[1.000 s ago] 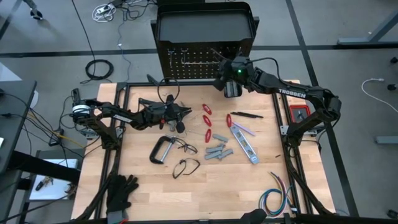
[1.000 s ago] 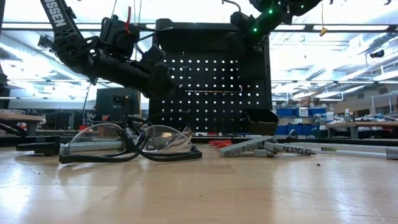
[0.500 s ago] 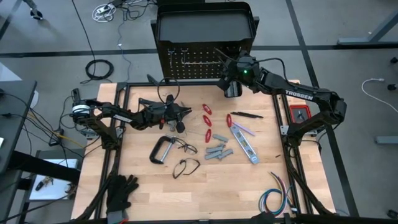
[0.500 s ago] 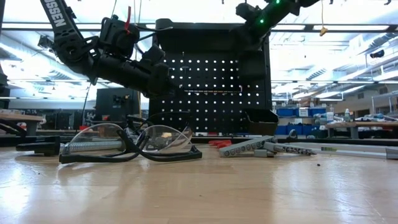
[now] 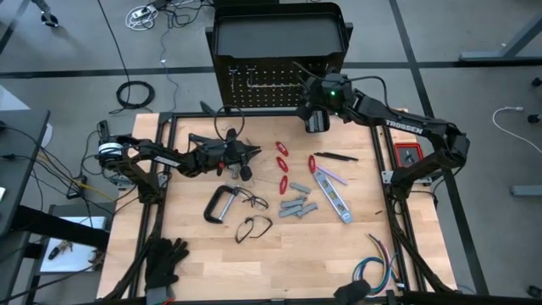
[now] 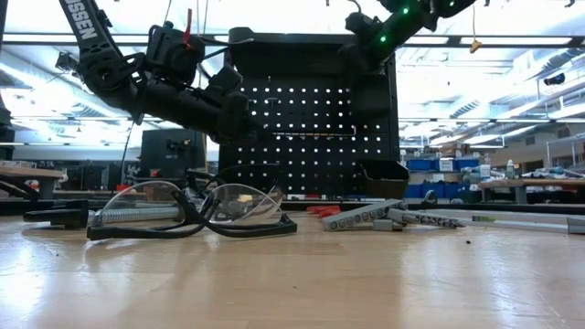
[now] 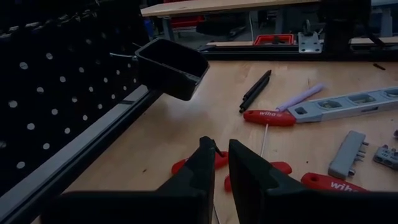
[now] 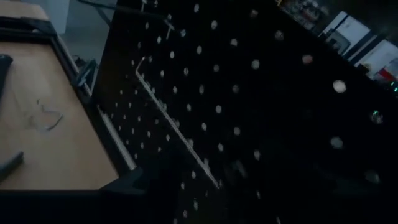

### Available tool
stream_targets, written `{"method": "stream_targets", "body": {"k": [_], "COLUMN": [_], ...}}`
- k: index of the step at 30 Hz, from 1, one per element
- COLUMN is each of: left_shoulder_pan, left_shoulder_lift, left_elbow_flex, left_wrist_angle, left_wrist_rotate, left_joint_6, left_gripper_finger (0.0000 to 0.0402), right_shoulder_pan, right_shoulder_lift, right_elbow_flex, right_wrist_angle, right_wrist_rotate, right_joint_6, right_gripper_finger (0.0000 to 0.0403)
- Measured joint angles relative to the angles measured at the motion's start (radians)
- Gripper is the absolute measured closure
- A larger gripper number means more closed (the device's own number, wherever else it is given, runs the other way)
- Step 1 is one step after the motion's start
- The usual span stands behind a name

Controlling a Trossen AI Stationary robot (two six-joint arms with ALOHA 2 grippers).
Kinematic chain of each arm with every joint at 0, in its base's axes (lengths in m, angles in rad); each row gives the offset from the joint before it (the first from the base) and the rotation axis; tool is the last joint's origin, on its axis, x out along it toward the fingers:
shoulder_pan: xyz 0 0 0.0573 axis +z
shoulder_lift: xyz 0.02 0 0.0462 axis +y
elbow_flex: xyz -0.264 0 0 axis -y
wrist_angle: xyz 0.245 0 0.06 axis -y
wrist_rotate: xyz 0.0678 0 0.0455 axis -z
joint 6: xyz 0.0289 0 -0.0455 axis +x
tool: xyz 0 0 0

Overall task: Hang tools onto peg board
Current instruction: Put the black pen on the table

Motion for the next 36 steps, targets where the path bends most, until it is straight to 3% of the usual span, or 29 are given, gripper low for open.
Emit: {"method": "stream_targets", "body": {"k": [5,14,26,36], "left_shoulder_pan": [0.0,0.0,0.0,0.0], "left_shoulder_lift": [0.0,0.0,0.0,0.0], "left_elbow_flex": [0.0,0.0,0.0,0.0], "left_wrist_angle": [0.003,0.003,0.0,0.013], "left_wrist_rotate": [0.0,-0.008,-0.014,-0.049], "left_joint_6": [0.0,0.025,0.026,0.026], "left_gripper_finger": [0.0356,0.0356,0.0356,0.0356], "right_shoulder_pan": [-0.016,-0.002,0.04,0.172], "right_shoulder_lift": [0.058,0.039,-0.054,-0.14], "right_elbow_flex": [0.001,0.002,0.0,0.0], "right_wrist_angle": [0.076,0.069,0.032,0.034], "right_wrist_rotate": [0.008,0.036,0.079,0.041], "right_joint_6": [-0.043,-0.065,-0.066,-0.286], "right_gripper_finger": [0.0218,0.0367,0.0369,0.0369]}}
